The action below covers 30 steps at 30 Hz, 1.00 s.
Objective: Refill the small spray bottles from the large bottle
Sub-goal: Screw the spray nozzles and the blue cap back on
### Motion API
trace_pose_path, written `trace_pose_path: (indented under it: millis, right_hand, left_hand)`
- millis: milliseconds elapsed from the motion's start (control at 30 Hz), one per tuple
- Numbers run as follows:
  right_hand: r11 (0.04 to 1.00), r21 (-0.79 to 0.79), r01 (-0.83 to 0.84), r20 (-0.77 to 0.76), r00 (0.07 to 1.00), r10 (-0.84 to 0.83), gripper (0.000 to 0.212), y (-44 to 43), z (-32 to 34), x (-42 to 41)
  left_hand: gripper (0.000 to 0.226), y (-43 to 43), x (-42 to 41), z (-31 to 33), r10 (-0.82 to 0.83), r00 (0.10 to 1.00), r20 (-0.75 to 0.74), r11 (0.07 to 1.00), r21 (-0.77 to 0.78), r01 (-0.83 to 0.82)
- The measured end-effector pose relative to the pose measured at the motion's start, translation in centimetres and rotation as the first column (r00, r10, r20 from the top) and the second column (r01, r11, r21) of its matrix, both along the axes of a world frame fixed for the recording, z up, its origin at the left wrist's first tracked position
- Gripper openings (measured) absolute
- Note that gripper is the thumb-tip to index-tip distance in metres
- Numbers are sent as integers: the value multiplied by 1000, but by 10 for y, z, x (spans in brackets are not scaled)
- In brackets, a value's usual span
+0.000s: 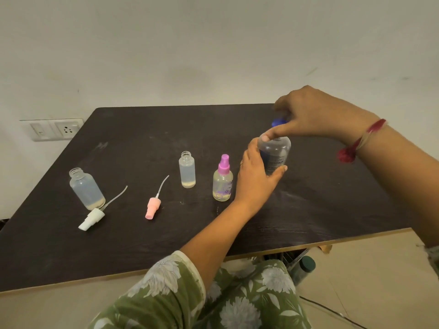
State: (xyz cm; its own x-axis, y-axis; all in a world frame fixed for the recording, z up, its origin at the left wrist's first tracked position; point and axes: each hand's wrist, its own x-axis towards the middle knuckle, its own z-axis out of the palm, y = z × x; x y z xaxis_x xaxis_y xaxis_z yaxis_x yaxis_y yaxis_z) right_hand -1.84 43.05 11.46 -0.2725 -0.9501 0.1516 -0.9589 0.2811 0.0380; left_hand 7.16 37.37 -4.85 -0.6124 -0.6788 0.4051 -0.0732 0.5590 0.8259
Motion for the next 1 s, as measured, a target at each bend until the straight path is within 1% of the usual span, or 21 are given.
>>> trace_pose_path:
  millis: [67, 133, 200, 267, 367, 500, 567, 600, 667, 700, 733, 767, 833, 867, 933, 1000]
  right_hand:
    - [998, 59, -31, 135, 991, 23, 63, 5, 8, 1]
    - [991, 114, -75, 172, 984, 55, 51, 5, 13, 0]
    - [989, 109, -95, 166, 983, 76, 35, 2, 12, -3]
    - [993, 69, -100, 146, 985, 89, 22, -1, 10, -5]
    - [997, 32, -67, 107, 992, 64, 14, -4, 7, -7]
    - [999, -20, -31, 79, 996, 33, 27, -5, -3, -6]
    - [1000, -7, -22, 68, 997, 22, 35, -3, -3, -7]
    - [1000, 20, -13, 79, 997, 11, 43, -1, 0, -7]
    - [997, 81, -11, 147, 989, -1, 63, 5, 7, -8]
    - [995, 94, -31, 184, 983, 13, 66, 6, 10, -8]
    - [994, 93, -59, 211, 977, 39, 61, 7, 11, -8]
    - [993, 83, -87, 223, 973, 67, 52, 7, 12, -10]
    - [991, 61, -117, 209, 973, 102, 32, 4, 11, -12]
    - [992, 52, -116, 199, 974, 104, 27, 3, 11, -13]
    - [995, 39, -92, 174, 981, 84, 20, 0, 10, -14]
    - [998, 29, -62, 123, 991, 58, 18, -2, 8, -12]
  left_hand:
    - [80, -1, 1, 0, -2, 1000, -8, 1000, 2, 2]
    - [80, 0, 1, 0, -9, 1000, -14, 1000, 0, 9]
    - [80, 1, 1, 0, -9, 1000, -9, 1000, -6, 9]
    - [81, 1, 1, 1, -8, 1000, -6, 1000, -9, 7]
    - [80, 1, 0, 1, -1, 1000, -3, 1000, -3, 1]
    - [81, 1, 0, 0, 0, 1000, 1, 1000, 4, 0]
    - [81, 1, 0, 0, -2, 1000, 1, 1000, 8, 2]
    - [81, 1, 0, 1, -3, 1000, 2, 1000, 7, 3]
    - [81, 2, 0, 1, -3, 1000, -1, 1000, 5, 3]
    - [80, 2, 0, 1, -4, 1000, -7, 1000, 6, 4]
    - [80, 1, 0, 1, -3, 1000, -12, 1000, 7, 3]
    - [80, 1, 0, 0, -1, 1000, -14, 1000, 6, 1]
    - [81, 1, 0, 0, 4, 1000, -8, 1000, 3, -4]
    - [81, 1, 0, 1, 4, 1000, -5, 1000, 2, -4]
    - [81, 1, 0, 1, 2, 1000, -5, 1000, 3, -2]
    - [82, 1, 0, 1, -1, 1000, -2, 1000, 7, 1]
